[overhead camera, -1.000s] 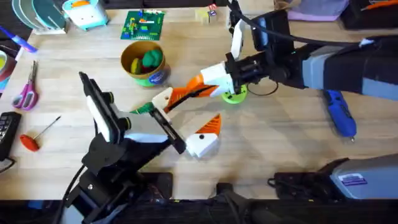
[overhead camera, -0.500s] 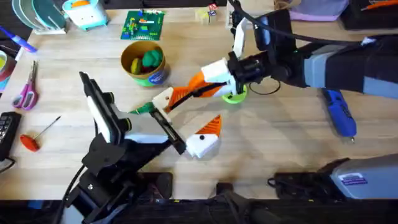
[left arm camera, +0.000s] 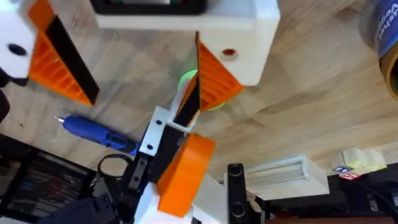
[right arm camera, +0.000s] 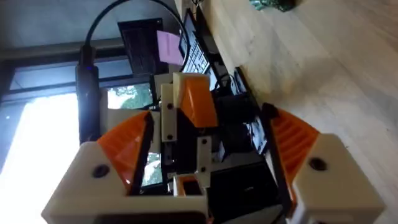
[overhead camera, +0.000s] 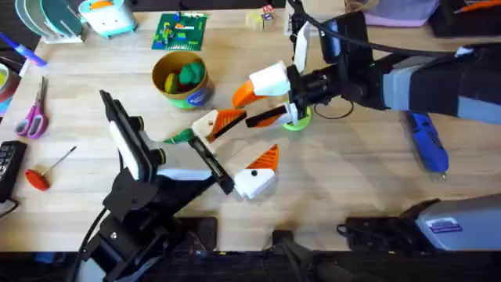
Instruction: Pick up the gripper from the table and insert it into the empty holder that is missing its gripper. Then pick up a screw, insert it into the mounting hole, and use the screwdriver to tighten it. Finally, clean up the table by picking up the vegetable and placing it into the bucket.
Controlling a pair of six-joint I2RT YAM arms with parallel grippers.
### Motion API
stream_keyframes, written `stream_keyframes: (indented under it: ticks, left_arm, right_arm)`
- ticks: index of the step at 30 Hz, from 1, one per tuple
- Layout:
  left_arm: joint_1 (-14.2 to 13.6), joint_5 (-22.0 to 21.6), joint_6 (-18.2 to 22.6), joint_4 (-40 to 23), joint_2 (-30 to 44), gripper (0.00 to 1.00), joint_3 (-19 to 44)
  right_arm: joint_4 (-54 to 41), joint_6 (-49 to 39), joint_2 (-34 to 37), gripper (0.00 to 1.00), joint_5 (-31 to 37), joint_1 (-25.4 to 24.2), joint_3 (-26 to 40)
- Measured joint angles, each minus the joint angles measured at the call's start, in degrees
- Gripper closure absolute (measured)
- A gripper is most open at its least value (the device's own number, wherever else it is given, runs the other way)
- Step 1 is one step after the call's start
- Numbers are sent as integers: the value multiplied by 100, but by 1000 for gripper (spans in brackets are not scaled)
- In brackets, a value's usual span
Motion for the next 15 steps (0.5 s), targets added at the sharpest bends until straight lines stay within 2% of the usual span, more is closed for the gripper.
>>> stream_keyframes:
  ticks: [6, 10, 13, 15]
  left_arm:
    - [0, 1, 1, 0, 0, 8, 0]
    - [0, 6, 0, 0, 0, 8, 0]
    - [0, 12, 1, 0, 0, 8, 0]
    - [0, 24, 1, 0, 0, 8, 0]
  right_arm:
    - [195, -145, 0, 9, 350, -271, -1]
    - [326, -510, 0, 9, 808, -514, 12]
    - [6, -995, -43, 9, 1308, -636, 142]
    - [-596, -1441, -208, 8, 1722, -679, 337]
